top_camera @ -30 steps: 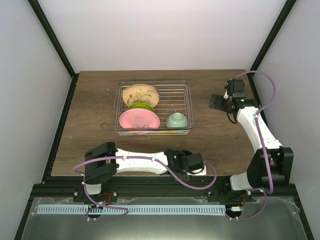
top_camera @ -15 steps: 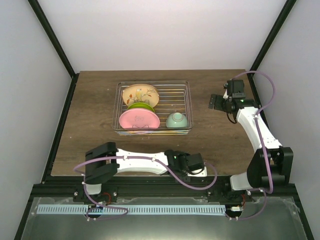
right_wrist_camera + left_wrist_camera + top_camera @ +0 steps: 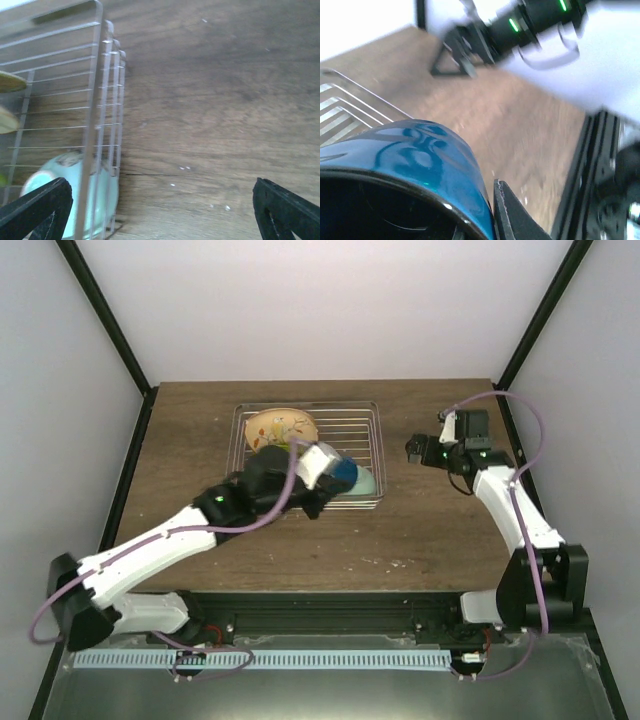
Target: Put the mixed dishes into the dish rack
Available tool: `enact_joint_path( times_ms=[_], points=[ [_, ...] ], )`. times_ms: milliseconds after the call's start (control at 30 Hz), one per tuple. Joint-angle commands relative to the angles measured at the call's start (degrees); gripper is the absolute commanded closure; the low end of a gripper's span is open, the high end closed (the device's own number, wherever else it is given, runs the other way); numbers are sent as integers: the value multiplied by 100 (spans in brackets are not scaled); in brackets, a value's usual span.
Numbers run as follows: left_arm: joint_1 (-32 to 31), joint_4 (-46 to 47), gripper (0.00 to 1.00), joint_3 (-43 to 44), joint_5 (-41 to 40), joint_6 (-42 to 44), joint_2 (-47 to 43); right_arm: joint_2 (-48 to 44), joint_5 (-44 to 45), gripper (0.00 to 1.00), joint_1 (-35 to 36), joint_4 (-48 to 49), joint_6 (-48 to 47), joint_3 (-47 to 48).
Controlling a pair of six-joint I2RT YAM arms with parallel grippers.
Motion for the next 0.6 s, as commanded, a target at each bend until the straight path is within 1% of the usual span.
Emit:
enact_joint_path(
  times_ms=[0, 133, 267, 333, 400, 500, 567],
  points=[
    [810, 1622, 100, -338, 1125, -1522, -636, -754, -1101, 1, -41, 831, -248, -305],
    [1776, 3091, 100, -722, 2083, -2955, -814, -1282, -2030, 1, -46, 1387, -298, -693],
    [2429, 4704, 100, -1010, 2892, -4360, -518, -1521, -3420, 1, -43, 2009, -172, -1069],
    [2554, 5387, 100, -1094, 3107, -4956, -287, -1533, -4251, 1, -43, 2441, -29, -1297],
    [2592, 5943, 100, -1159, 3217, -5339, -93, -1546, -4917, 2, -36, 2934, 195, -1543],
    [2593, 6403, 100, -1229, 3270, -5698, 8, -1525, -5554, 2, -20, 3645, 518, -1896],
    [2589, 6557, 100, -1283, 3264, -5790, -28, -1493, -5924, 4, 10, 4216, 851, -2117]
  ],
)
